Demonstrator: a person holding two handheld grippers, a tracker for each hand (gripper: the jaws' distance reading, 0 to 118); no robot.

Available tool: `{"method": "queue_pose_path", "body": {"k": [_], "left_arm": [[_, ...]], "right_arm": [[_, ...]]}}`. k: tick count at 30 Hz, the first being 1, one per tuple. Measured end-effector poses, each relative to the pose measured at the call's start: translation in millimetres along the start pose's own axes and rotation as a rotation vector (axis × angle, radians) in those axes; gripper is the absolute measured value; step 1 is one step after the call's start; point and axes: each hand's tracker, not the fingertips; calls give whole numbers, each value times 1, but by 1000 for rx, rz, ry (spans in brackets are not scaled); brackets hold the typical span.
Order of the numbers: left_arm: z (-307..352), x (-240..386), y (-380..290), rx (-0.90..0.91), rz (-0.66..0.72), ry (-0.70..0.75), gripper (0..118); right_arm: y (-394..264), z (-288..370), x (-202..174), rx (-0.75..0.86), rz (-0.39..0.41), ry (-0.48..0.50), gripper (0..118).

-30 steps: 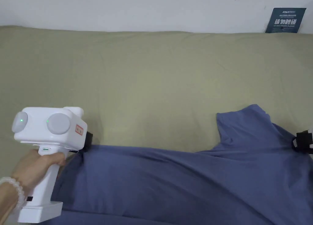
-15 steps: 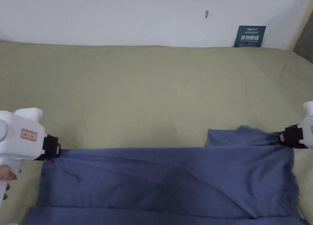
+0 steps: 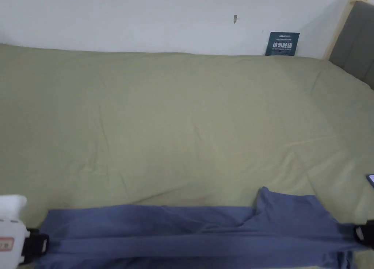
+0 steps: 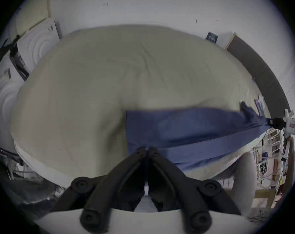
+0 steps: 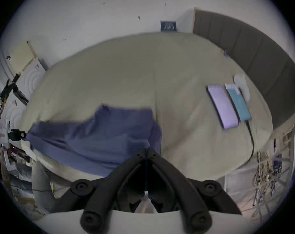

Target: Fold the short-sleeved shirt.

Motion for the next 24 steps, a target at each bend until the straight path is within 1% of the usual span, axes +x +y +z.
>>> {"method": "queue_pose_path", "body": {"k": [2, 3, 4, 5, 6, 7, 8, 9, 11, 12, 13, 14, 15, 16, 17, 18, 19, 20, 21, 24], "left_arm": [[-16, 0, -19, -16, -21, 24, 2], [-24, 1, -24, -17, -22, 29, 3], [-28, 2, -27, -19, -7, 37, 8], [-27, 3, -28, -20, 3, 32, 21], [-25, 4, -28, -7, 17, 17, 47], [-22, 4, -27, 0, 25, 15, 71], [-18, 5, -24, -4, 23, 7, 84], [-11, 7, -19, 1, 32, 0, 86], [1, 8, -15, 38, 56, -18, 86], [9, 7, -12, 64, 72, -37, 86], [12, -2, -7, 81, 97, -69, 86], [17, -4, -4, 97, 117, -106, 85], [23, -7, -2, 114, 144, -144, 84], [26, -10, -1, 126, 168, -179, 80], [27, -14, 0, 137, 180, -217, 71], [27, -17, 1, 147, 183, -254, 39], [23, -22, 0, 132, 201, -234, 5], [21, -26, -1, 132, 204, -215, 0], [18, -33, -1, 130, 229, -227, 0], [13, -53, -7, 128, 297, -253, 0]], "right_arm": [[-18, -16, 3, -32, 11, -10, 0], [-29, -14, -11, -48, 3, -12, 0], [-35, -12, -18, -28, -7, -4, 9], [-38, -13, -21, -17, -20, 2, 33], [-38, -9, -26, -1, -27, -2, 77], [-36, -13, -16, 10, -29, -30, 88], [-34, -11, -18, 15, -22, -35, 82], [-25, 1, -20, 58, -8, -17, 79], [-14, 8, -25, 88, 4, -32, 78], [-7, 13, -31, 129, 27, -51, 78], [3, 21, -40, 175, 48, -32, 75], [11, 27, -51, 208, 54, -10, 67], [17, 32, -61, 238, 52, 22, 48], [24, 33, -70, 266, 53, 51, 23], [30, 34, -80, 286, 57, 63, 0], [38, 30, -88, 309, 70, 69, 0], [41, 28, -117, 302, 112, 111, 0], [45, 27, -126, 304, 120, 129, 0], [48, 20, -141, 305, 133, 156, 0], [46, 11, -178, 297, 171, 187, 0]]}}
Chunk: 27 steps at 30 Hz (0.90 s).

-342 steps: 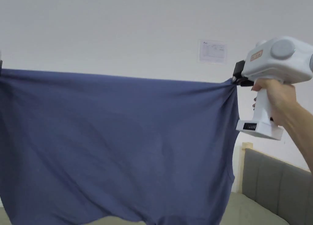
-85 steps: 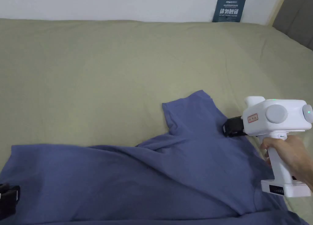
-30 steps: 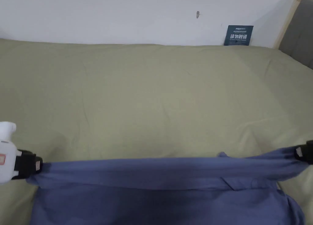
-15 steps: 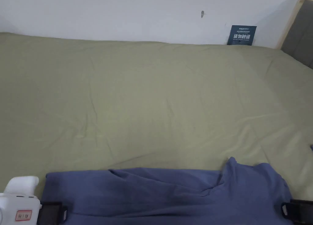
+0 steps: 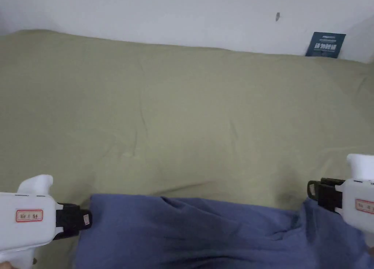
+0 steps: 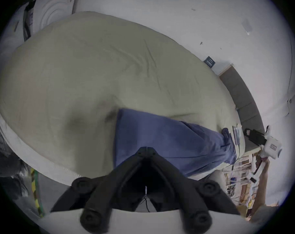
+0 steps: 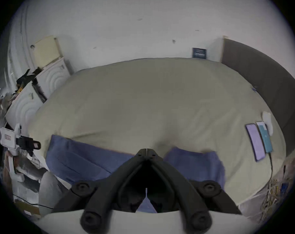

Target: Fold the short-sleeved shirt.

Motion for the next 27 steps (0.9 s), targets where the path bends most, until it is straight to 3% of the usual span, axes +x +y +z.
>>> {"method": "queue_pose_path", "body": {"k": [2, 3, 4, 6, 7, 14, 18, 19, 20, 21, 27], "left_arm": [[-10, -24, -3, -4, 49, -27, 0], [-13, -33, -2, -6, 80, -54, 10], [-16, -41, -2, -20, 100, -79, 35], [-30, -53, -1, -61, 134, -151, 100], [-39, -55, -2, -88, 144, -176, 103], [-62, -32, -11, -116, 155, -263, 103], [-80, -56, 3, -103, 245, -364, 98], [-86, -56, 3, -102, 238, -362, 86], [-93, -51, 4, -115, 234, -338, 52], [-98, -42, -2, -161, 224, -274, 8], [-87, -41, 10, -133, 178, -259, 8]], "right_arm": [[0, -14, -20, -1, 0, 28, 0], [-2, -16, -33, -4, -2, 46, 0], [-4, -21, -41, -8, -8, 65, 0], [-6, -30, -56, -20, -18, 91, 0], [-8, -36, -61, -21, -20, 101, 0], [-24, -40, -83, -11, -55, 138, 0], [-34, -35, -78, -17, -75, 136, 0], [-34, -38, -72, -21, -88, 134, 0], [-37, -37, -69, -18, -102, 132, 0], [-39, -36, -67, -20, -110, 130, 0], [-51, -19, -42, -1, -205, 94, 0]]}}
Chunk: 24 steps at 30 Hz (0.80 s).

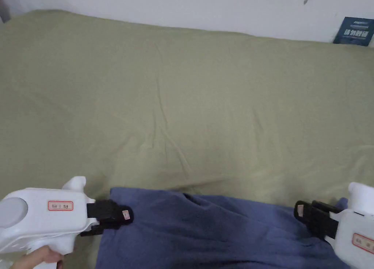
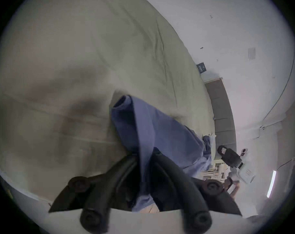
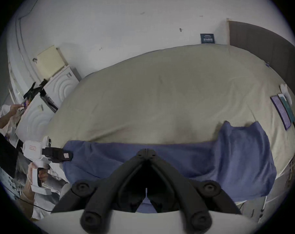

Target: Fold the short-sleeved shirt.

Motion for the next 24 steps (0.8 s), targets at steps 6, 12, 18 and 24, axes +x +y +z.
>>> {"method": "queue_pose_path", "body": {"k": [6, 12, 18, 24], "left_arm": [[33, 78, 0, 39, -120, -18, 8], [6, 184, -15, -7, -347, -42, 8], [-94, 275, -49, -162, -494, -86, 8], [-191, 287, -73, -373, -488, -124, 54]], "right_arm": [[-5, 28, 24, 58, -51, -47, 0], [-7, 55, 49, 110, -60, -119, 0], [-11, 71, 71, 142, -108, -139, 0], [-15, 78, 98, 154, -152, -172, 0]]}}
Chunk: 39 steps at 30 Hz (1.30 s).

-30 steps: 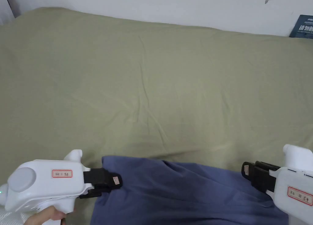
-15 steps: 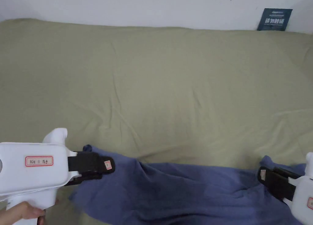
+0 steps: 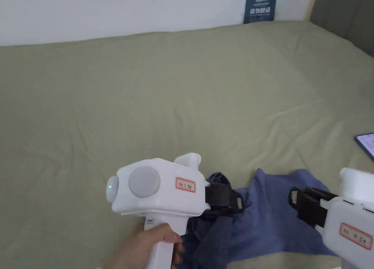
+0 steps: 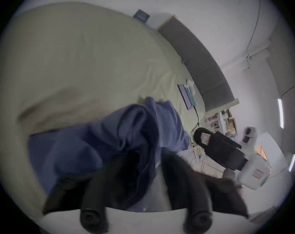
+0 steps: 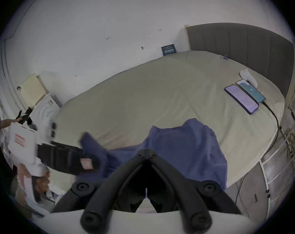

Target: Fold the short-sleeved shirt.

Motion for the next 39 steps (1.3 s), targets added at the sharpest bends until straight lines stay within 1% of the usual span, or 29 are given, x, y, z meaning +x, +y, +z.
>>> {"method": "queue_pose_path", "body": {"k": [1, 2, 5, 7, 10, 11, 12, 13, 14, 15, 19, 25, 29, 31, 33, 39], "left_arm": [[-7, -1, 0, -14, 16, 2, 79], [-17, -1, 2, -11, 8, 4, 94], [-3, -2, 1, 28, -10, 76, 94], [24, -1, -6, 75, -35, 83, 93], [61, -16, -14, 156, 3, 132, 87], [69, -21, -18, 180, 7, 147, 74], [75, -26, -22, 193, 5, 167, 49], [79, -31, -27, 203, 4, 193, 16], [79, -35, -29, 203, 23, 199, 2], [76, -39, -34, 200, 58, 236, 2], [51, -40, -46, 171, 89, 172, 2], [-10, -1, -55, 74, -16, 109, 2], [-52, 28, -65, -1, -93, 102, 2], [-62, 27, -54, -49, -133, 124, 2], [-73, 37, -54, -49, -164, 123, 2], [-98, 41, -44, -79, -158, 101, 2]], "right_arm": [[0, 1, 3, 3, -7, -5, 0], [0, 1, 6, 7, -16, -7, 0], [-2, 4, 6, 12, -29, -7, 0], [-3, 3, 6, 10, -27, -13, 0], [-7, -1, 4, 3, -28, -17, 0], [-8, -1, 4, 1, -31, -15, 0], [-9, -3, 5, 0, -35, -11, 0], [-10, -4, 4, -1, -36, -7, 0], [-10, -4, 3, -3, -37, -6, 0], [-11, -5, 2, -4, -36, -3, 0], [-12, -6, -1, -6, -18, 1, 0], [-8, -4, 0, 9, 13, -21, 0], [-7, -2, 6, 11, -4, -19, 0], [-7, -2, 9, 9, -7, -27, 0], [-8, -1, 11, 5, -10, -31, 0], [-10, 0, 12, -3, -20, -34, 0]]}}
